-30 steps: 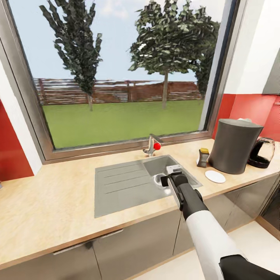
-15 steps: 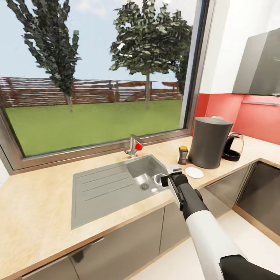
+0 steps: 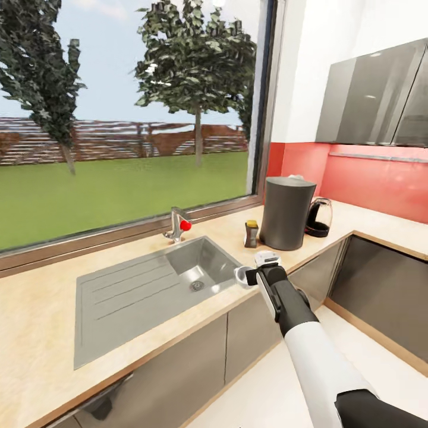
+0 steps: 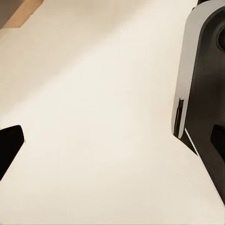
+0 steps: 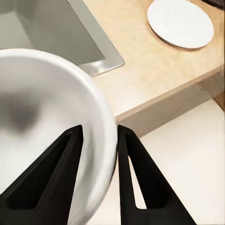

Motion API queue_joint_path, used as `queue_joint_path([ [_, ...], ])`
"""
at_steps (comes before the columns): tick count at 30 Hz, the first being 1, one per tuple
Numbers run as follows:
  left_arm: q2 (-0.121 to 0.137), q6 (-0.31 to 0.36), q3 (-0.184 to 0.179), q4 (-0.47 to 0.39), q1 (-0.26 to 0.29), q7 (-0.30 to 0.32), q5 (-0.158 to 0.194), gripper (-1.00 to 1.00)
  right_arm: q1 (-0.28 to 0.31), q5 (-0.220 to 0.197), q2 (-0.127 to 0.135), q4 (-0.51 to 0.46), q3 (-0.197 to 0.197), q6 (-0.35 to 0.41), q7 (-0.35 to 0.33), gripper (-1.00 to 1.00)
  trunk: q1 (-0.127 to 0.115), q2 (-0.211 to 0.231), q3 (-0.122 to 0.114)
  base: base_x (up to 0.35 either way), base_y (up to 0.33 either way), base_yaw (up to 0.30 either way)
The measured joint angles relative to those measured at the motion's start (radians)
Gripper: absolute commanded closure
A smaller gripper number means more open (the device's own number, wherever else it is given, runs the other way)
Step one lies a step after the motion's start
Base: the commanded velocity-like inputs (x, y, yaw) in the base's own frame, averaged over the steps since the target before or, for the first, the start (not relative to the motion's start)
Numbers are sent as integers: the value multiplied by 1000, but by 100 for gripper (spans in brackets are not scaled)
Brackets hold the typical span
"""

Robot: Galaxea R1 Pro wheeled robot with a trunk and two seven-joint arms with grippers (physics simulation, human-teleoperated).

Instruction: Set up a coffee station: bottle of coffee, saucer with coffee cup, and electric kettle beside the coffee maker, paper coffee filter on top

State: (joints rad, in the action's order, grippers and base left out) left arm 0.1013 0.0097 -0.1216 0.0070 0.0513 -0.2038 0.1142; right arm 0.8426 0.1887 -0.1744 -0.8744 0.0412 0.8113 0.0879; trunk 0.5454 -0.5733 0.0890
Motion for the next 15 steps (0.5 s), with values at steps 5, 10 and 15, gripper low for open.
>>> queue_joint_path([
  [5, 0, 0, 0, 0, 0, 0, -1, -100, 0, 0, 0, 0, 0, 0, 0, 100, 0, 0, 0, 0, 0, -300],
  [10, 0, 0, 0, 0, 0, 0, 0, -100, 0, 1, 0, 1, 0, 0, 0, 100, 0, 0, 0, 68, -20, -300],
  [15, -1, 0, -3, 0, 0, 0, -4, -100, 0, 0, 0, 0, -1, 0, 0, 100, 0, 0, 0, 186, -116, -266],
])
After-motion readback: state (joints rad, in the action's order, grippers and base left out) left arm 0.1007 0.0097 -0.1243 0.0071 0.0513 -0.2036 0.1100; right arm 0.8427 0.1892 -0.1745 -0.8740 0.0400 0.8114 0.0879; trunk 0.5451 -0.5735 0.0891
